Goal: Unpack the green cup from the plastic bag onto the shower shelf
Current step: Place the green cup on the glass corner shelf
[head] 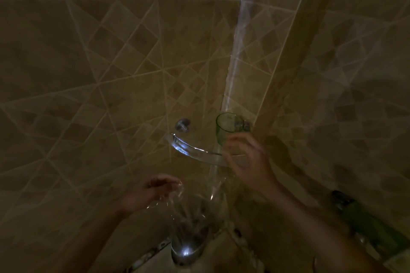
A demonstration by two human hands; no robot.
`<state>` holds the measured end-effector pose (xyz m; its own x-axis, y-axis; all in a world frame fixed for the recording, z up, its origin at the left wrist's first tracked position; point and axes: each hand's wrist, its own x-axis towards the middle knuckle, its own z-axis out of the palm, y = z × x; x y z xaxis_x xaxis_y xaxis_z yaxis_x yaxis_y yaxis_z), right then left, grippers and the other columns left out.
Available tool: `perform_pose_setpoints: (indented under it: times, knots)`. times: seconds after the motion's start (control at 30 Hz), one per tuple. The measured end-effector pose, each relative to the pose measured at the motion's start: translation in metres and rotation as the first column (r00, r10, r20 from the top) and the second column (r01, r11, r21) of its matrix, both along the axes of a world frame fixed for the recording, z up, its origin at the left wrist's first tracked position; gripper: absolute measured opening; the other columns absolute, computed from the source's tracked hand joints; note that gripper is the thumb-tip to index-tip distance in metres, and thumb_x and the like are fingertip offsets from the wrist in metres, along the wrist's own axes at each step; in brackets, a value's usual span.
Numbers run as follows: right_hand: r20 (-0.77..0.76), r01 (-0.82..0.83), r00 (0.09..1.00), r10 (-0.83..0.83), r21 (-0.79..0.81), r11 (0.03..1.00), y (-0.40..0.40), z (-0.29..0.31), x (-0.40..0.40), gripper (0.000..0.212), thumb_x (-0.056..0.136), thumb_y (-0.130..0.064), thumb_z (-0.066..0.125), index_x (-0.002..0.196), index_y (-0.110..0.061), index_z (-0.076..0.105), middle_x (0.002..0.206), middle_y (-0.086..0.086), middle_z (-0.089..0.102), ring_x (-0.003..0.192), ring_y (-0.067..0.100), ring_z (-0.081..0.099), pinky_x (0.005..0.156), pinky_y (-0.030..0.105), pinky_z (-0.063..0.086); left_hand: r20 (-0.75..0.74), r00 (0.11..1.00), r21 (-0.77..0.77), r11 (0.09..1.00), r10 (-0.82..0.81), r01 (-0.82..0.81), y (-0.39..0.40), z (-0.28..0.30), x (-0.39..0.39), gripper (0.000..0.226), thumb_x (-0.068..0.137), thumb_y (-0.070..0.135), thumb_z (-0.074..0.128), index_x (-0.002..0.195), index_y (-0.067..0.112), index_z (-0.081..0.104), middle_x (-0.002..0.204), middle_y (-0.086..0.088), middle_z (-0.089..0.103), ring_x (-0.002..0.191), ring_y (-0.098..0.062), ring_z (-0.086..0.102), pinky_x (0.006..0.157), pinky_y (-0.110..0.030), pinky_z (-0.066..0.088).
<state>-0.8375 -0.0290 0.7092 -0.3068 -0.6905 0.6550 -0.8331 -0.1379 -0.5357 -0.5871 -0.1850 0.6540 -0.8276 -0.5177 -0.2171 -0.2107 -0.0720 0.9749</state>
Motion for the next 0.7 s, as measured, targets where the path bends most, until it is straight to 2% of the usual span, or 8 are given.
perform_pose_setpoints:
  times: [0.07,0.13,0.17,0.3,0.4,0.53,0.63,0.7]
  knots:
    - [0.005,-0.154,0.988,0.156,0.189,0.97,0.024,0.001,0.01,0.037,0.087,-0.041,0.075,0.118,-0.021,0.071,0.125,-0.008,0.063,0.12,0.003,0.058,0.1,0.02,0.047,-0.009,1.0,-0.083,0.996,-0.022,0.022,-0.002,0.011,0.006,0.017,0.094,0.003,0.06,0.103,0.006,0.074,0.089,0.001,0.079,0.079,-0.009,0.068,0.068,-0.02,0.053]
    - [0.127,-0.264,0.964,0.232,0.368,0.892,0.037,0.001,0.011,0.053,0.083,-0.04,0.081,0.131,-0.024,0.065,0.134,-0.011,0.061,0.128,0.002,0.055,0.107,0.018,0.043,-0.042,0.997,-0.121,0.991,-0.067,0.062,-0.005,0.023,0.01,0.019,0.095,0.003,0.059,0.103,0.008,0.076,0.094,0.0,0.079,0.082,-0.007,0.07,0.071,-0.019,0.054]
    - [0.184,-0.292,0.954,0.236,0.394,0.871,0.039,0.0,0.009,0.056,0.081,-0.036,0.083,0.132,-0.023,0.065,0.136,-0.011,0.062,0.128,0.001,0.055,0.108,0.02,0.044,-0.056,0.995,-0.132,0.988,-0.084,0.076,-0.006,0.03,0.012,0.019,0.094,0.005,0.06,0.103,0.008,0.077,0.098,-0.003,0.079,0.085,-0.008,0.071,0.072,-0.02,0.055]
    - [0.359,-0.262,0.924,0.128,0.354,0.898,0.041,0.002,0.001,0.033,0.084,-0.016,0.081,0.117,-0.018,0.076,0.116,-0.006,0.075,0.107,0.006,0.07,0.093,0.036,0.059,-0.103,0.985,-0.186,0.975,-0.14,0.119,-0.009,0.053,0.016,0.02,0.092,0.012,0.062,0.106,0.014,0.078,0.101,-0.007,0.078,0.086,-0.009,0.072,0.072,-0.023,0.056]
    - [0.364,-0.251,0.923,0.127,0.317,0.914,0.042,0.007,0.001,0.017,0.084,-0.012,0.08,0.101,-0.017,0.081,0.101,-0.005,0.079,0.093,0.008,0.074,0.082,0.03,0.061,-0.115,0.983,-0.246,0.963,-0.143,0.112,-0.007,0.065,0.018,0.022,0.093,0.008,0.062,0.109,0.014,0.076,0.1,-0.007,0.078,0.088,-0.013,0.072,0.072,-0.026,0.056]
    - [0.418,-0.233,0.9,0.124,0.22,0.947,0.05,0.019,0.004,0.017,0.084,-0.014,0.078,0.093,-0.028,0.079,0.094,-0.015,0.079,0.087,0.004,0.074,0.075,0.018,0.058,-0.161,0.981,-0.27,0.961,-0.108,0.061,-0.002,0.08,0.03,0.033,0.085,0.011,0.077,0.115,0.023,0.075,0.106,-0.02,0.075,0.094,-0.019,0.071,0.078,-0.026,0.057]
    - [0.51,-0.214,0.852,0.119,0.132,0.968,0.053,0.025,0.006,0.015,0.086,-0.007,0.076,0.094,-0.019,0.079,0.092,-0.008,0.081,0.087,0.009,0.076,0.077,0.022,0.06,-0.191,0.977,-0.259,0.965,-0.09,0.038,-0.001,0.083,0.047,0.045,0.074,0.004,0.081,0.116,0.021,0.075,0.112,-0.016,0.076,0.098,-0.018,0.071,0.085,-0.028,0.057]
    - [0.573,-0.187,0.812,0.109,0.079,0.979,0.054,0.029,0.01,0.017,0.087,-0.003,0.074,0.093,-0.018,0.078,0.09,-0.003,0.081,0.086,0.009,0.075,0.074,0.023,0.06,-0.2,0.979,-0.287,0.958,-0.045,-0.014,-0.001,0.08,0.057,0.039,0.072,0.003,0.085,0.107,0.018,0.079,0.111,-0.012,0.077,0.099,-0.019,0.072,0.086,-0.028,0.058]
